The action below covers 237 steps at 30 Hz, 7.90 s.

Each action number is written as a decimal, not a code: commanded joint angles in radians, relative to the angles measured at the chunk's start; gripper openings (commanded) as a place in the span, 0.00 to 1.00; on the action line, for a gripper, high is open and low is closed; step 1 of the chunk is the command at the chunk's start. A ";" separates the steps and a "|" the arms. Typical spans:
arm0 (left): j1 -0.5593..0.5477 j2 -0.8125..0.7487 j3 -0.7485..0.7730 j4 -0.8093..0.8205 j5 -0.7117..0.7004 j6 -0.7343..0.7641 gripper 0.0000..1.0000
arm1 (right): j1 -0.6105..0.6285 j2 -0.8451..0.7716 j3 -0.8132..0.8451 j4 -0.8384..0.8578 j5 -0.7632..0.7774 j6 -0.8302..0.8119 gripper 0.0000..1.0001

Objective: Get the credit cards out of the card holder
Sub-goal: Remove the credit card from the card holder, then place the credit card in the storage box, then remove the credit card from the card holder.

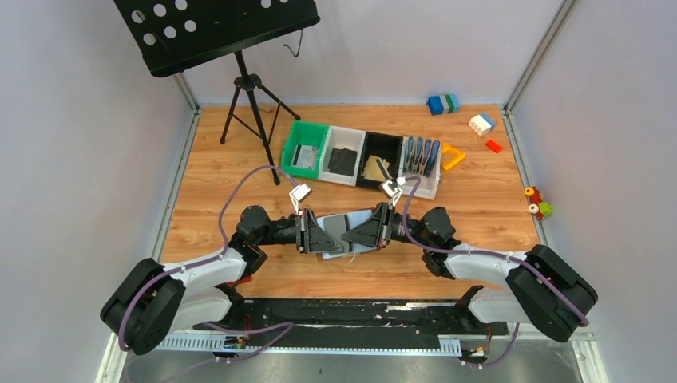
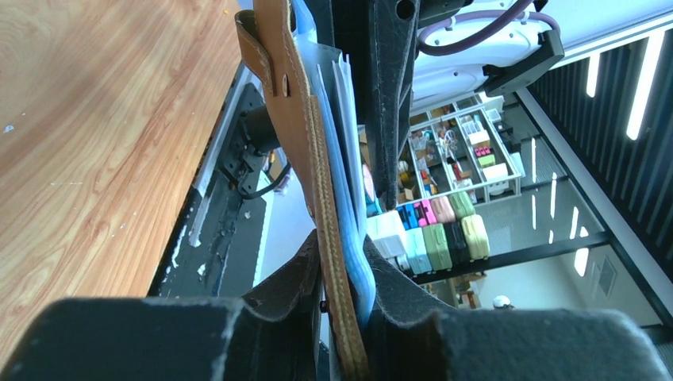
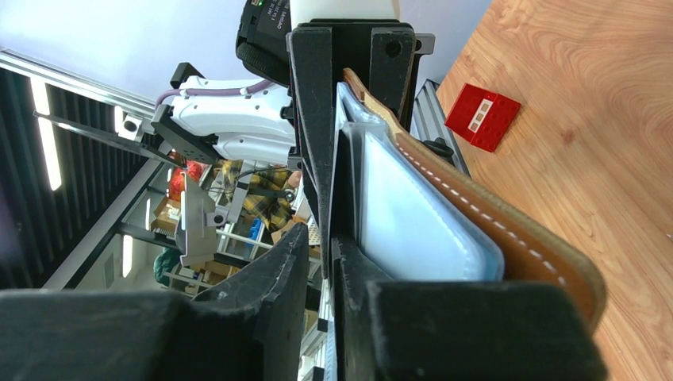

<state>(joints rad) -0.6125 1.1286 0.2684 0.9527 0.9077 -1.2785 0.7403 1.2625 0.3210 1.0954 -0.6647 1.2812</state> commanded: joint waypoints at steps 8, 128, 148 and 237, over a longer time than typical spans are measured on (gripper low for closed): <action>0.027 -0.042 -0.013 0.004 -0.017 0.037 0.24 | 0.001 -0.029 -0.008 0.041 -0.023 0.009 0.11; 0.142 -0.136 0.219 -1.249 -0.542 0.724 0.54 | 0.242 0.218 0.488 -1.047 0.536 -0.588 0.31; 0.142 -0.194 0.222 -1.257 -0.549 0.713 0.30 | 0.263 0.370 0.540 -1.060 0.597 -0.575 0.21; 0.142 -0.071 0.148 -1.059 -0.410 0.648 0.44 | 0.179 0.299 0.346 -0.942 0.510 -0.498 0.22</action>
<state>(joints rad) -0.4698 1.0336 0.4202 -0.1749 0.4709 -0.6254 0.9142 1.5486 0.6468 0.0986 -0.1421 0.7803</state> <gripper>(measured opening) 0.407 0.226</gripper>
